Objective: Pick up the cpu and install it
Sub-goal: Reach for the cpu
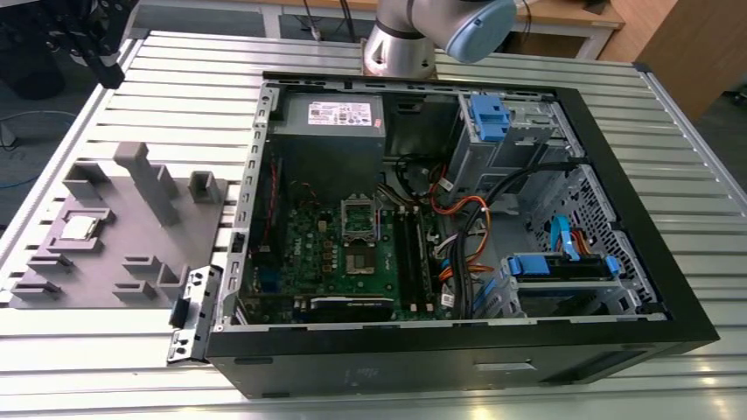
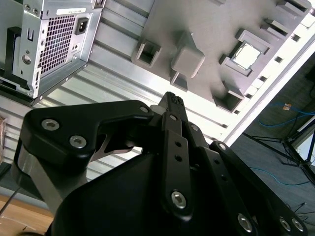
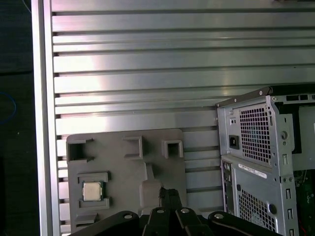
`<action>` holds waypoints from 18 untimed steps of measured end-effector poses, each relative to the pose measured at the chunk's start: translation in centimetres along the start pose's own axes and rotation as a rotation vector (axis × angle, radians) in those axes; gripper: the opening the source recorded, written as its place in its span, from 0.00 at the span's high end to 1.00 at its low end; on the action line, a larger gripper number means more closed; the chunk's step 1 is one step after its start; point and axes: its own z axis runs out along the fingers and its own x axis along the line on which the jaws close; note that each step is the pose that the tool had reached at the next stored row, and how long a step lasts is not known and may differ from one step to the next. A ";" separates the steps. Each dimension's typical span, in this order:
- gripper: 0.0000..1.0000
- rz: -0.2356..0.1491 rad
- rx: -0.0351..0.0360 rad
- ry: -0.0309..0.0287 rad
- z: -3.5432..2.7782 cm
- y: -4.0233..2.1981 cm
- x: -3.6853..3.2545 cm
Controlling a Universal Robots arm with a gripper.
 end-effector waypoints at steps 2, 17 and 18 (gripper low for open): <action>0.89 0.000 0.0001 0.0002 0.00 0.00 0.01; 0.89 0.000 0.0005 0.0001 1.02 -0.25 2.15; 0.89 0.000 0.0009 -0.0001 1.11 -0.29 2.32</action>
